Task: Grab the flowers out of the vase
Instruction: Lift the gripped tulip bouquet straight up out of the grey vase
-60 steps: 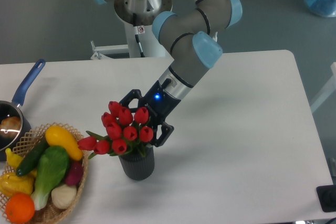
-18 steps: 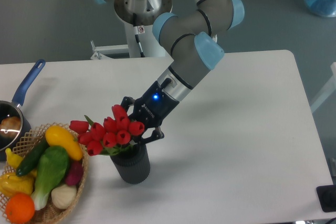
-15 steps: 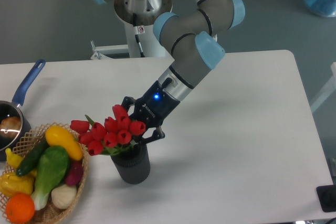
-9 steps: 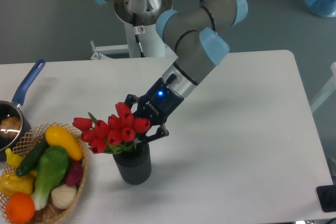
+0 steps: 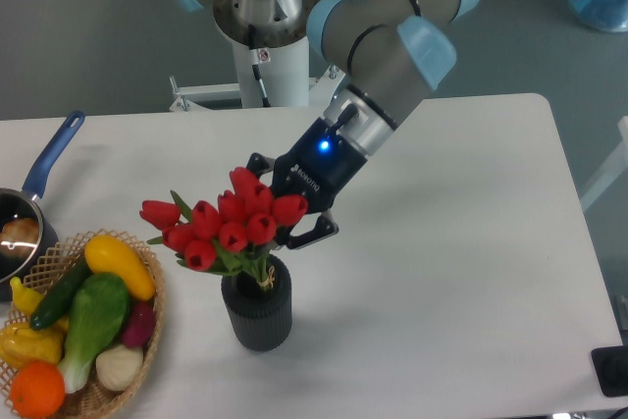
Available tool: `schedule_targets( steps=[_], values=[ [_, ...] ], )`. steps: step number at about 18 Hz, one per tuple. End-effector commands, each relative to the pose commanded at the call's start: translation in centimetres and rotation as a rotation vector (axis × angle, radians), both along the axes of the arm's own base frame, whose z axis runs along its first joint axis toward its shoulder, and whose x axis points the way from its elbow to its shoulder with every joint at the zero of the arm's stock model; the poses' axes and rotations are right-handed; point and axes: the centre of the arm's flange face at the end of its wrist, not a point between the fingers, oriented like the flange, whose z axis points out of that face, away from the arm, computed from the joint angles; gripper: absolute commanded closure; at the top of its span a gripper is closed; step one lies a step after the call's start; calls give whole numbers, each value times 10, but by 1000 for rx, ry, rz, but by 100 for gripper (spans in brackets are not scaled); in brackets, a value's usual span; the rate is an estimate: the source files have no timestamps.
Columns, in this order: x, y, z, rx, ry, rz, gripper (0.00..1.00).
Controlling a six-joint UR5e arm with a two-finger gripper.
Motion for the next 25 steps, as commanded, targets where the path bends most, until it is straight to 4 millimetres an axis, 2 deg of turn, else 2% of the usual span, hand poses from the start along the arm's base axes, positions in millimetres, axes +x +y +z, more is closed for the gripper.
schedule_targets(
  steps=[4, 7, 15, 21, 25],
  values=[
    [-4, -13, 19, 53, -22, 12, 68],
    [-7, -18, 27, 66, -34, 23, 68],
    [0, -22, 41, 81, -59, 26, 68],
    [13, -29, 66, 108, -107, 32, 68],
    [12, -36, 75, 114, -114, 48, 68]
  ],
)
